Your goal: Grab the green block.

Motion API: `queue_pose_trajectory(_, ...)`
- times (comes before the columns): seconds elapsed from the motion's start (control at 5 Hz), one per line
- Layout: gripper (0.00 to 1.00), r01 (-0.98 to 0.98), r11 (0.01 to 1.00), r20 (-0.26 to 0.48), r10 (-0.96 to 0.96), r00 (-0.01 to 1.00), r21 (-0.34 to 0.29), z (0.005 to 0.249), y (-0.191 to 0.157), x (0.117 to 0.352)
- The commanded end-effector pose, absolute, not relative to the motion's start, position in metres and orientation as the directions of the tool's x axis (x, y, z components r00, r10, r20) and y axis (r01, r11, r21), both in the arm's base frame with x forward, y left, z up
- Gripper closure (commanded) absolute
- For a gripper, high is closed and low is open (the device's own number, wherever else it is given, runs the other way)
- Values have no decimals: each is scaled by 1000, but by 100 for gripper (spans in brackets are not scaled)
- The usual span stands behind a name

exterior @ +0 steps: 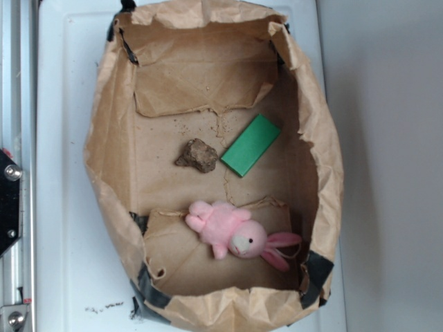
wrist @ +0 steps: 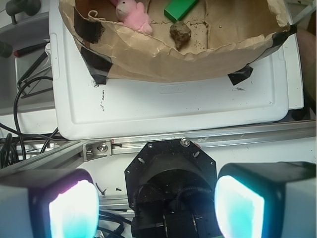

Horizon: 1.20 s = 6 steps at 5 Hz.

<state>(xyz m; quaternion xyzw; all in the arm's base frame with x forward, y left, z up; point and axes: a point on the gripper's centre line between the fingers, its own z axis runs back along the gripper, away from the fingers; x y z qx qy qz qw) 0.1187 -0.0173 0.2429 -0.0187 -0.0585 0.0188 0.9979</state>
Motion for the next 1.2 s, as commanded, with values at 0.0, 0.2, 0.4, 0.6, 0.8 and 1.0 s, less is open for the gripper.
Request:
queue_pose_trajectory(0.0,0,-35,999,116,40,992,-39,243,-17,119)
queue_pose_trajectory(0.2,0,-130,991,130,133,983,-32,236,-9,165)
queue_pose_trajectory(0.4,0,-248,967,183,255,949,-60,223,5,213)
queue_pose_trajectory(0.6,0,-347,928,231,370,900,-134,209,17,237)
queue_pose_trajectory(0.8,0,-505,827,221,556,801,-247,191,31,253)
queue_pose_trajectory(1.0,0,-563,767,234,635,737,-308,172,29,269)
